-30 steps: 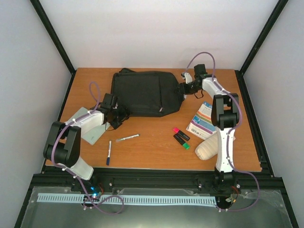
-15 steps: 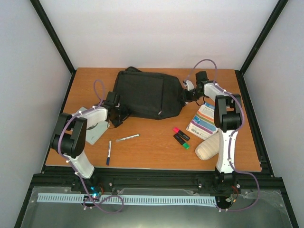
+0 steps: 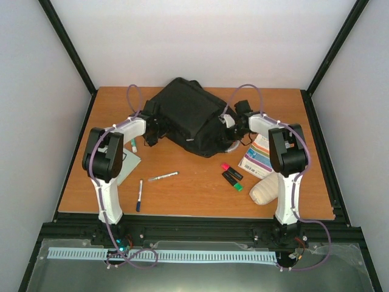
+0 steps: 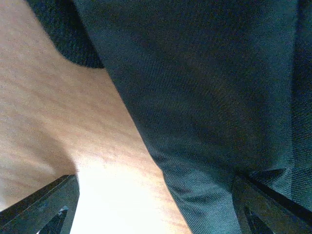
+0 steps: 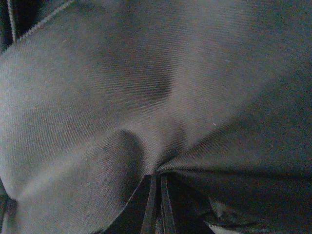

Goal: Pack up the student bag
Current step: Adjust the student bag at the center of the board.

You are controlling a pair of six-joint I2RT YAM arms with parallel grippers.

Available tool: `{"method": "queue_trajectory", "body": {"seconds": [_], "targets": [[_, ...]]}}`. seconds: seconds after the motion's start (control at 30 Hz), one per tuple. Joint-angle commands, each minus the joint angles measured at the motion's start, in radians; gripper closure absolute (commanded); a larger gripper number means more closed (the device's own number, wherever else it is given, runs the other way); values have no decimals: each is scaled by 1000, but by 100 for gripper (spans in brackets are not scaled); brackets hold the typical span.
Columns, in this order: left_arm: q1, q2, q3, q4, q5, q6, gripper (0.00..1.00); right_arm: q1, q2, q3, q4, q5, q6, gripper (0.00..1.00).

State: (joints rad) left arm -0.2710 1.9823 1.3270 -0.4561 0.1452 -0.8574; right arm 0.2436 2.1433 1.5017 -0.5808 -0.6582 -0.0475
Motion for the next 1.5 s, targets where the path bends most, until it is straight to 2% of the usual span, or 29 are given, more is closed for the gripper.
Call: {"method": "queue_trajectory", "body": {"seconds": [0.0, 0.13, 0.3, 0.37, 0.47, 0.57, 0.67, 0.8, 0.87, 0.97, 1.23, 1.37, 1.47], "targets": [[-14, 90, 90, -20, -17, 43, 11, 151, -44, -47, -51, -70, -21, 97], [-14, 43, 77, -82, -17, 41, 9, 212, -106, -65, -54, -103, -28, 97], [-13, -71, -12, -107, -26, 58, 7, 210, -183, -15, -121, -126, -54, 94], [-13, -106, -33, -114, -28, 74, 6, 193, -206, 16, -156, -132, -72, 87], [-13, -151, -57, -129, -36, 100, 6, 145, -252, 19, -165, -151, -78, 69], [-13, -202, -78, -136, -53, 136, 4, 85, -289, 24, -191, -148, -104, 58], [-13, -255, -90, -135, -55, 173, 1, 9, -305, 17, -221, -142, -127, 54], [-13, -273, -100, -111, 15, 198, 0, -119, -309, -21, -199, -84, -120, 47], [-13, -266, -115, -82, 47, 188, 0, -164, -304, -37, -179, -61, -117, 37], [-13, -253, -155, 16, 92, 148, 0, -193, -281, -61, -154, -27, -140, 29], [-13, -139, -139, 183, 140, 8, 0, -193, -169, -141, -65, -48, -159, 28], [-14, -83, -110, 195, 136, 27, 0, -192, -118, -200, -26, -119, -131, 35], [-16, -19, -26, 181, 158, 49, 0, -181, -127, -260, -4, -139, -136, 40]]}}
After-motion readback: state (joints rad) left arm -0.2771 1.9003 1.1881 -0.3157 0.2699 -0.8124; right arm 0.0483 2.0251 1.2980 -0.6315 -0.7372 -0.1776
